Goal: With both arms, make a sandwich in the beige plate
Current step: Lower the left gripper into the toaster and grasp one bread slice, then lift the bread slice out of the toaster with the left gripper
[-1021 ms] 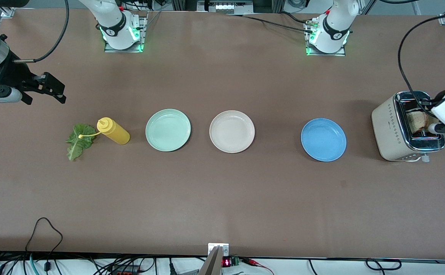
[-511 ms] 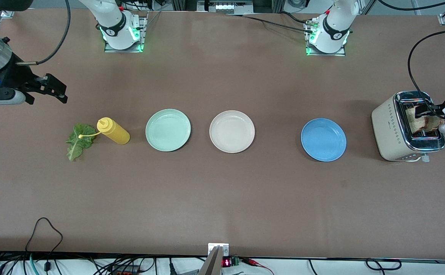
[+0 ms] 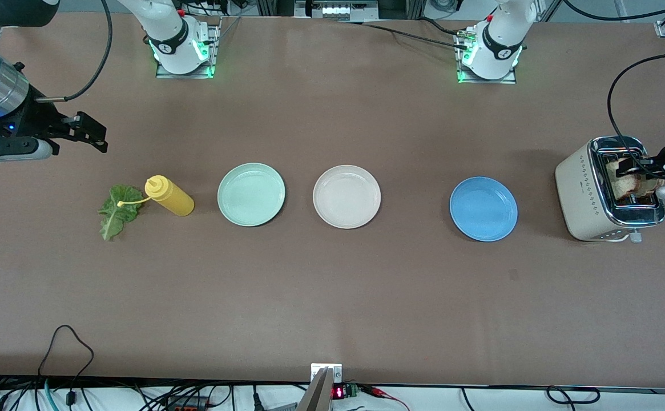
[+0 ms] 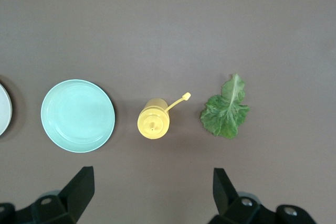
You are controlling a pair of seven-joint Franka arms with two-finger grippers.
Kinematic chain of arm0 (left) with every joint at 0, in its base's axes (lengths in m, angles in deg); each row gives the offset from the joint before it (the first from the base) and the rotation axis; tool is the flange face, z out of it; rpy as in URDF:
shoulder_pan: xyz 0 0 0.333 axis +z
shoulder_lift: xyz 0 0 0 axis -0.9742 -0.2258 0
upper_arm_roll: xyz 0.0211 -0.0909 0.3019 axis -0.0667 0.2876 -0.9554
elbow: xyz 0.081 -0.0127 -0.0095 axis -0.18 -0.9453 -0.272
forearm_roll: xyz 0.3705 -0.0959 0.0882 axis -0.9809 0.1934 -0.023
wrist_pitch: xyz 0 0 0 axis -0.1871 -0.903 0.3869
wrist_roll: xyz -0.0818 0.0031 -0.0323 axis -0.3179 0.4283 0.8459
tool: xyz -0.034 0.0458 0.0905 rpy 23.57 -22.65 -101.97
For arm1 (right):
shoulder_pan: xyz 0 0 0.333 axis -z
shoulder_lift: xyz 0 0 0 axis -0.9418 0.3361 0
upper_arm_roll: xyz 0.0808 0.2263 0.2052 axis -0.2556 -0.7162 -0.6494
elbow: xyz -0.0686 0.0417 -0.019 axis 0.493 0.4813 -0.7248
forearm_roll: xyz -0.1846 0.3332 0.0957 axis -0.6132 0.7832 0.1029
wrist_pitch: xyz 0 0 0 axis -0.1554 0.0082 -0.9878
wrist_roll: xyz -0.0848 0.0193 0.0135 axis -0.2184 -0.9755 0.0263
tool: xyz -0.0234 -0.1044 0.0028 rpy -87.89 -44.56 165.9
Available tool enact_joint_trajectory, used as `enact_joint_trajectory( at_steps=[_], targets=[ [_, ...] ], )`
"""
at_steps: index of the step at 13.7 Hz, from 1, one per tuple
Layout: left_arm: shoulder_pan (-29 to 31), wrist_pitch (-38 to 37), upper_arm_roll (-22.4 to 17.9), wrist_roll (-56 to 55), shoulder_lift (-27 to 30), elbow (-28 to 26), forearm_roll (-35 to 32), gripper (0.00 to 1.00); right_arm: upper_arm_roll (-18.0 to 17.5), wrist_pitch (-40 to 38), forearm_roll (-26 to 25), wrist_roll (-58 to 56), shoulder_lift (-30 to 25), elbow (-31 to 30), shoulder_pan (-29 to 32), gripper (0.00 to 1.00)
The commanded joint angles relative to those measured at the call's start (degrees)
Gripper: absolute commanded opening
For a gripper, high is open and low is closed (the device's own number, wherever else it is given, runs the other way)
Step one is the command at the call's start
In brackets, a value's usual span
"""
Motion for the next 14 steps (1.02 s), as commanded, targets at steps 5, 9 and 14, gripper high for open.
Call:
enact_joint_trajectory(
  at_steps=[5, 9, 14],
  targets=[
    [1.51, 0.62, 0.67, 2.62, -1.12, 0.26, 1.27, 0.01, 0.01, -0.70, -0.38, -0.87, -0.88, -0.57, 0.02, 1.00],
    [1.51, -1.56, 0.76, 3.41, -0.16, 2.18, 1.09, 0.01, 0.01, -0.70, -0.38, -0.96, -0.88, -0.57, 0.02, 1.00],
    [0.81, -19.98, 1.28, 4.82, 1.08, 15.51, 0.74, 0.01, 0.01, -0.61, -0.38, -0.96, -0.88, -0.65, 0.02, 1.00]
  ],
)
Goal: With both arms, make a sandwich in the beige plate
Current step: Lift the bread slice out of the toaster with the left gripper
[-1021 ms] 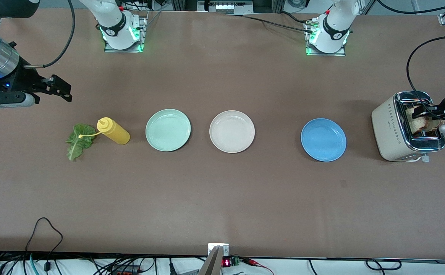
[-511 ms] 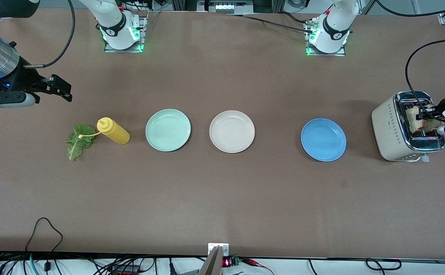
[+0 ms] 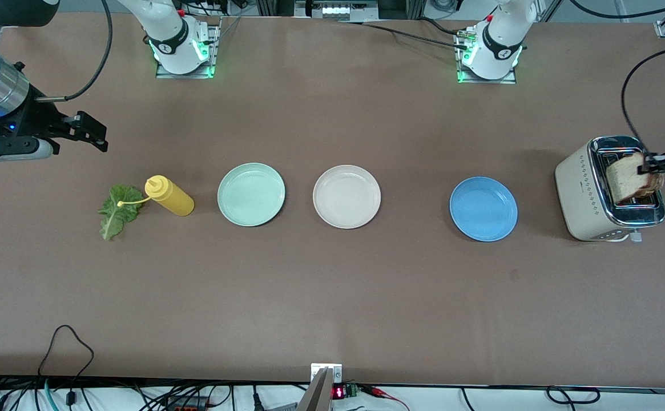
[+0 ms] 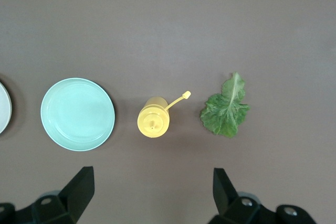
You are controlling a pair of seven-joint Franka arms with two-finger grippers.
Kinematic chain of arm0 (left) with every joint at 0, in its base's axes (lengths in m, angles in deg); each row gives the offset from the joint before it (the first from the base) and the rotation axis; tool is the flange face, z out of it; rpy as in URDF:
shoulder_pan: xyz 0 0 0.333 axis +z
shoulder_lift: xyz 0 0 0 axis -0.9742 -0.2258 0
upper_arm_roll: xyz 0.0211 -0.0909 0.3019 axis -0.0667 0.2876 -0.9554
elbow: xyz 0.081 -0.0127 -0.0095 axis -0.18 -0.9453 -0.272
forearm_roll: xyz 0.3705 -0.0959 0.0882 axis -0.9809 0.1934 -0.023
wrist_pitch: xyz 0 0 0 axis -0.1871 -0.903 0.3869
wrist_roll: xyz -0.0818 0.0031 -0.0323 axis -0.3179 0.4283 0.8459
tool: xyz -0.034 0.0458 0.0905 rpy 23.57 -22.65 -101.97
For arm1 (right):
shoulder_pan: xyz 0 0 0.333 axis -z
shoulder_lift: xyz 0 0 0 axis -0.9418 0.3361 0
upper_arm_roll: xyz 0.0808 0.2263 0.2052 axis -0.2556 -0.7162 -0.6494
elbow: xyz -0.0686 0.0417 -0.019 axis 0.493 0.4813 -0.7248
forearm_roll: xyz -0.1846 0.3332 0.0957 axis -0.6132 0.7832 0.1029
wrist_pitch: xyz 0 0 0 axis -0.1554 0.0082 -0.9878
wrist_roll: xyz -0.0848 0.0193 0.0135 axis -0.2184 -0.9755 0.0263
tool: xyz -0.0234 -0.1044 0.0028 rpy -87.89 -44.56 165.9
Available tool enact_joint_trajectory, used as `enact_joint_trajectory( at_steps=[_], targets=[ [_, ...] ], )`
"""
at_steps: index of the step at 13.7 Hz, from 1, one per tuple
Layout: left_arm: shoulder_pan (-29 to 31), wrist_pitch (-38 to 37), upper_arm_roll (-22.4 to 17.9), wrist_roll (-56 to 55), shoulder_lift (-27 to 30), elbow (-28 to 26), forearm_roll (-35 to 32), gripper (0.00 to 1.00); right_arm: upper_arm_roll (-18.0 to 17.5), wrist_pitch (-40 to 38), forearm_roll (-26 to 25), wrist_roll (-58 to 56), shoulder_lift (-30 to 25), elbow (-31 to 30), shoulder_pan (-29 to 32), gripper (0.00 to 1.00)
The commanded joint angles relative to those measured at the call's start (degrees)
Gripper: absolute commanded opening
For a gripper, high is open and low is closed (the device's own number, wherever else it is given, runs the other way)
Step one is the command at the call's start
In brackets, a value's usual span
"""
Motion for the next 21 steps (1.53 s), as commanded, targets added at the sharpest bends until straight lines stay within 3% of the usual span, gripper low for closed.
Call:
enact_joint_trajectory(
  at_steps=[1, 4, 6, 11, 14, 18, 21],
  targets=[
    [-0.16, -12.50, 2.20, 1.66, 0.47, 10.24, 0.11, 0.01, 0.01, -0.35, -0.38, -0.86, -0.86, -0.64, 0.02, 1.00],
    [-0.25, -20.61, 6.50, 1.23, 0.47, 18.51, -0.24, 0.01, 0.10, 0.09, 0.14, -4.53, -0.68, -0.64, 0.11, 1.00],
    [-0.25, -21.77, 10.01, 0.96, 0.47, 19.59, -0.15, 0.01, 0.45, 0.18, 1.45, -9.89, -0.68, -0.73, 1.07, 1.00],
    [-1.30, -25.80, 18.98, 0.61, -1.19, 19.59, 0.72, 0.01, 1.85, 6.23, 14.27, -34.65, -0.59, -7.04, 8.97, 1.00],
    [-8.14, -27.40, 20.49, -3.07, -3.21, 19.59, 1.07, 0.01, 1.86, 9.75, 20.25, -49.85, 0.46, -10.74, 13.19, 1.00],
    [-10.45, -26.18, 20.49, -12.38, -7.34, 19.67, 17.99, 0.01, 1.86, 10.29, 35.00, -75.68, 5.90, -13.30, 20.13, 1.00],
    [-10.36, -20.65, 20.40, -14.24, -12.08, 19.06, 30.31, 0.01, 1.86, 9.23, 43.62, -93.27, 13.01, -13.39, 24.36, 1.00]
  ],
)
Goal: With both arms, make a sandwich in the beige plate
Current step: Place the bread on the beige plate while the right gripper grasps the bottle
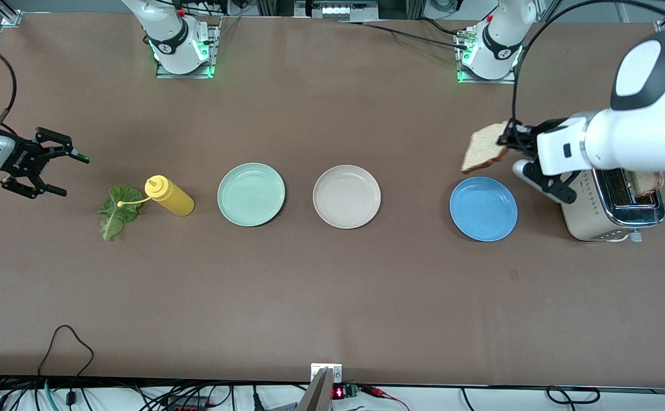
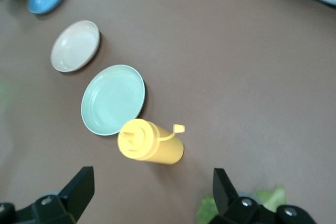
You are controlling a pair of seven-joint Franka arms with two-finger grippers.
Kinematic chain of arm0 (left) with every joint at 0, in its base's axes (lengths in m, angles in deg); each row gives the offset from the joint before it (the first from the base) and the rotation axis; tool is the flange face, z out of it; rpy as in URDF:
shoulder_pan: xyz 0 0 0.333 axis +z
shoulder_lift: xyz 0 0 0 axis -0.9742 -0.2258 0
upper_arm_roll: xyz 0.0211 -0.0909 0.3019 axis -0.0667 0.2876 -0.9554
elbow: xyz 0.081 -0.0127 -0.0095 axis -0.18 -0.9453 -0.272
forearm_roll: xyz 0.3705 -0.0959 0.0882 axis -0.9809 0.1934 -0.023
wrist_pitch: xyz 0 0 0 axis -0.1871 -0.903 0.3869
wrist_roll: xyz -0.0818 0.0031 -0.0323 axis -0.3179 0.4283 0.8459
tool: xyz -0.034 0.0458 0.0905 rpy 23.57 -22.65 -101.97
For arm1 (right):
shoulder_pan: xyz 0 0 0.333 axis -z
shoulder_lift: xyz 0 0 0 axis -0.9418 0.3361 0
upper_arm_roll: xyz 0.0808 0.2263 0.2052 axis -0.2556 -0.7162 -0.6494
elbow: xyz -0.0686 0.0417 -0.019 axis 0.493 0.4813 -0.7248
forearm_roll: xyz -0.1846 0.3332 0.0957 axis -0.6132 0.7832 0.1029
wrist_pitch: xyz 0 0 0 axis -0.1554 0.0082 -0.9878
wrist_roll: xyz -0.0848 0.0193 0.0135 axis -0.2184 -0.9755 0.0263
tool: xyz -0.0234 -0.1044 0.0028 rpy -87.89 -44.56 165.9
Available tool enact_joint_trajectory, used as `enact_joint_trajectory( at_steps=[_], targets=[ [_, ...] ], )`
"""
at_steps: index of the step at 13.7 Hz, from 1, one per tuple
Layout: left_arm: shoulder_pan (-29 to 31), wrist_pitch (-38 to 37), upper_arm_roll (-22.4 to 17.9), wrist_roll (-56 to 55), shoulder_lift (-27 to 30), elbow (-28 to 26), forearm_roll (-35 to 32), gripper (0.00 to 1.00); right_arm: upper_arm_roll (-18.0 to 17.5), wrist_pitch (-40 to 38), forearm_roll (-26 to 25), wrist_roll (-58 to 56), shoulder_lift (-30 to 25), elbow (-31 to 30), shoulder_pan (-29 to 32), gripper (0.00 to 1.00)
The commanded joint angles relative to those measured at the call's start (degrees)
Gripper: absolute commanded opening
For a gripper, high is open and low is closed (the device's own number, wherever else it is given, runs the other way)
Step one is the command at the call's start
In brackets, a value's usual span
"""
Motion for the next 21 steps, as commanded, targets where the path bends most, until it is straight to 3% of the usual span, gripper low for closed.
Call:
enact_joint_trajectory(
  at_steps=[1, 4, 7, 12, 14, 16, 18, 21],
  targets=[
    [0.36, 3.70, -0.07, -1.01, -4.66, 0.91, 8.14, 0.01, -0.95, -1.21, 8.16, -15.04, 6.54, 0.41, 3.52, 1.00],
    [-1.04, 9.23, 0.02, -1.18, -6.96, -1.63, 15.09, 0.01, -0.95, -5.25, 15.73, -28.68, 13.93, 0.41, 5.02, 1.00],
    [-4.73, 17.67, 0.02, -1.01, -7.57, -5.59, 19.41, 0.01, -0.95, -9.20, 19.96, -38.88, 19.91, 0.76, 5.55, 1.00],
    [-9.65, 28.48, 0.20, 5.65, -14.24, -7.26, 25.30, 0.00, -0.95, -11.85, 24.27, -54.00, 28.61, 1.20, 6.08, 1.00],
    [-10.19, 32.69, 0.37, 10.91, -16.01, -10.32, 27.22, 0.00, -1.38, -13.42, 25.16, -60.42, 32.74, 3.12, 5.99, 1.00],
    [-10.80, 37.62, 0.37, 18.37, -17.32, -13.93, 33.88, 0.00, -1.39, -15.54, 27.00, -64.47, 36.26, 4.62, 5.72, 1.00],
    [-12.03, 38.61, 0.28, 24.54, -19.78, -15.08, 41.28, 0.00, -1.65, -15.90, 27.01, -66.85, 38.20, 5.42, 5.55, 1.00],
    [-13.18, 42.55, 0.37, 30.35, -22.77, -16.40, 44.11, 0.00, -2.79, -15.81, 28.49, -68.70, 39.09, 5.51, 5.20, 1.00]
  ],
)
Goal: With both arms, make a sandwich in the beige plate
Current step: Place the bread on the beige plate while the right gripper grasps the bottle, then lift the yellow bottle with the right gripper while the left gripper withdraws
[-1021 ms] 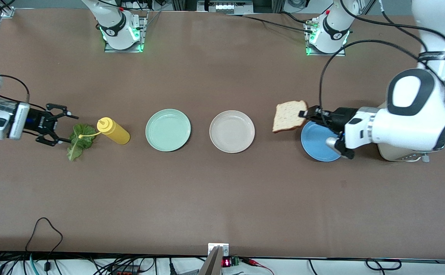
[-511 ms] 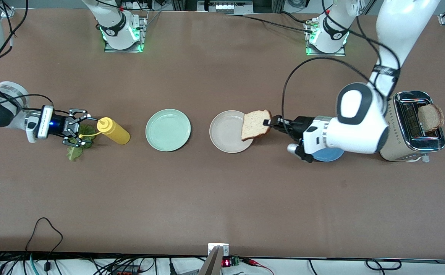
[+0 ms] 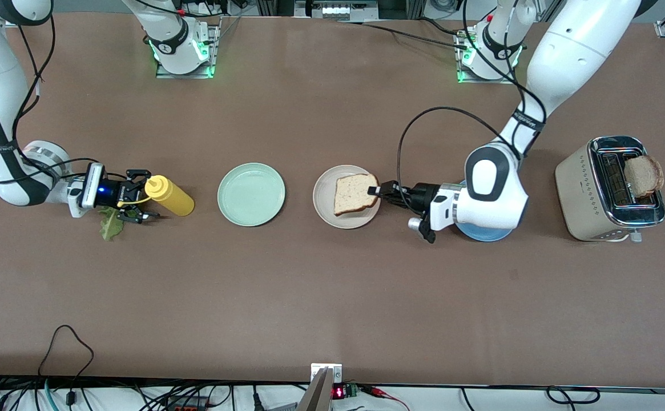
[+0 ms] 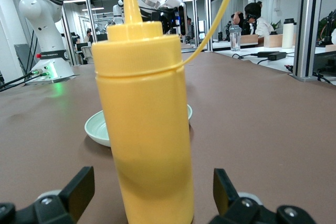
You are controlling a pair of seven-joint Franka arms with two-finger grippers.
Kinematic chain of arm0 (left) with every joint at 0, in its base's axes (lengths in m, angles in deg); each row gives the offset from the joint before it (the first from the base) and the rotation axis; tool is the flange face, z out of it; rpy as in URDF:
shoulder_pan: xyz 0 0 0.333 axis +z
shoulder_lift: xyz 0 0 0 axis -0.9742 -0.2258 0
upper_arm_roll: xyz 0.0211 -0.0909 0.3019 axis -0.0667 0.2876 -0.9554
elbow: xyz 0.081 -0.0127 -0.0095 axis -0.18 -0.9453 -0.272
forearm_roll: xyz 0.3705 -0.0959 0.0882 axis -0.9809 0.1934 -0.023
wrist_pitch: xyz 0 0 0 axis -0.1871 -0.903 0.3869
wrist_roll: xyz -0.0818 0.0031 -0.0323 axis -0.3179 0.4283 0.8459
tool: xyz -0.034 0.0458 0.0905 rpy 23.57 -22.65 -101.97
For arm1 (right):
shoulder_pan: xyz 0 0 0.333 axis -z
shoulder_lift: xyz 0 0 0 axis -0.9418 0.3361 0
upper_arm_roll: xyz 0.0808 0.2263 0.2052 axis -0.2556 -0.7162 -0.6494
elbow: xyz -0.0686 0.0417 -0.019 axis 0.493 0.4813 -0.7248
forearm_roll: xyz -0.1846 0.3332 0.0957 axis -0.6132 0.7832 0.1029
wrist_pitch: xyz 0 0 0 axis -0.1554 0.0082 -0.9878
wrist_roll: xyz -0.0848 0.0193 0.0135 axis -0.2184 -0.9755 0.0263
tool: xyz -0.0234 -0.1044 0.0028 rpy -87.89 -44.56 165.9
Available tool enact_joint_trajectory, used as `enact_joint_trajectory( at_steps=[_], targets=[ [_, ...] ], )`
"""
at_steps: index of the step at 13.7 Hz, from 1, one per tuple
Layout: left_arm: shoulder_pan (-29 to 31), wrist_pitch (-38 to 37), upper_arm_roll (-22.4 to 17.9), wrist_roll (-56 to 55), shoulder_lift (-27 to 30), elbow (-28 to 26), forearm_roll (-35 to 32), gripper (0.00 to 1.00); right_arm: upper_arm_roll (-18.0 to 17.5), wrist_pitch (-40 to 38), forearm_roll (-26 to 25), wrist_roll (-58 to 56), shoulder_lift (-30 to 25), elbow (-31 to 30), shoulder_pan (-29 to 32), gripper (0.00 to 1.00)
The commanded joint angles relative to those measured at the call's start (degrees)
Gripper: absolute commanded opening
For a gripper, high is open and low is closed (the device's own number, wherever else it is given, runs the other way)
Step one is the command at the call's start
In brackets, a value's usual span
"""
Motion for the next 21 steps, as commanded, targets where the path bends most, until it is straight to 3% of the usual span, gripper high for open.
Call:
enact_joint_trajectory(
  at_steps=[1, 6, 8, 9, 10, 11, 13, 15, 16, 18, 19, 21],
  targets=[
    [-1.69, 2.68, 0.01, 6.03, -1.71, -1.27, 4.03, 0.00, -1.48, -1.10, 2.56, -2.13, 0.90, 1.05, -0.03, 1.00],
    [-3.55, 5.33, 0.00, 7.36, -2.24, -2.68, 5.62, 0.00, -2.36, -0.84, 2.91, -2.23, 2.22, 3.07, -2.32, 1.00],
    [-4.25, 5.33, 0.00, 7.45, -2.68, -2.77, 5.71, 0.00, -2.71, -0.93, 5.37, -2.92, 2.31, 2.98, -2.84, 1.00],
    [-4.34, 5.32, -0.08, 7.45, -2.68, -2.77, 5.71, 0.04, -2.71, -0.93, 5.64, -3.02, 2.40, 2.98, -3.63, 1.00],
    [-4.34, 5.41, -0.17, 7.54, -2.68, -2.69, 5.36, 0.33, -2.71, -0.93, 5.90, -3.02, 2.57, 2.98, -4.07, 1.00],
    [-4.43, 6.63, -0.34, 9.36, -2.77, -2.68, 4.93, 0.97, -2.71, -1.01, 6.95, -3.02, 2.57, 2.98, -4.86, 1.00],
    [-4.17, 7.70, -0.78, 12.71, -2.16, -3.65, 3.18, 1.00, -2.71, -1.02, 7.48, -3.02, 2.66, 2.98, -5.83, 1.00],
    [-2.50, 7.52, -0.96, 13.25, -0.50, -3.22, -6.36, 1.00, -2.71, -1.02, 7.92, -3.02, 2.66, 2.98, -6.10, 1.00],
    [-1.10, 6.91, -0.79, 12.81, 0.82, -3.04, -11.29, 1.00, -2.71, -1.02, 7.92, -3.02, 2.57, 2.98, -6.19, 0.91],
    [-0.74, 5.51, -0.96, 12.46, 3.63, -3.30, -15.54, 1.00, -2.71, -1.02, 7.84, -3.10, 2.49, 2.98, -6.28, 0.48],
    [-0.56, 4.28, -1.57, 12.11, 4.34, -3.21, -17.65, 1.00, -2.71, -1.02, 7.84, -3.11, 2.31, 2.98, -6.28, 0.37],
    [-0.56, 1.48, -3.77, 11.06, 6.71, -2.86, -24.14, 1.00, -2.63, -0.49, 7.84, -2.32, 1.35, 3.24, -7.24, 0.31]
  ],
)
